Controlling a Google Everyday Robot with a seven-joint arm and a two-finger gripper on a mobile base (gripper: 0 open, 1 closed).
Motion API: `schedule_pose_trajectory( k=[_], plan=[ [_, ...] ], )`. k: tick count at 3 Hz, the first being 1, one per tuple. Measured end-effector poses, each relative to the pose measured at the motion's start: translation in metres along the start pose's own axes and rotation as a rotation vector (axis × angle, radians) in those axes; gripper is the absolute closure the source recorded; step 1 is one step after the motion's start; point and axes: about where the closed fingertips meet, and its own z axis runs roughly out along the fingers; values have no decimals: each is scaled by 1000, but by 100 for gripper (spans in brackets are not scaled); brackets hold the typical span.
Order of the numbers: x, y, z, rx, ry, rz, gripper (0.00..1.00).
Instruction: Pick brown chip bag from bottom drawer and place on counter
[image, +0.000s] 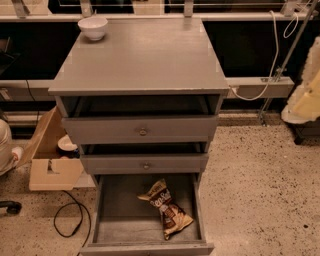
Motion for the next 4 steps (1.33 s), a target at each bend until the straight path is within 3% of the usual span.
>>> schedule_pose_trajectory(
  k=[2,4],
  plan=[
    [2,-3,10,0,7,5,0],
    [21,-5,63,-73,17,51,0]
  ],
)
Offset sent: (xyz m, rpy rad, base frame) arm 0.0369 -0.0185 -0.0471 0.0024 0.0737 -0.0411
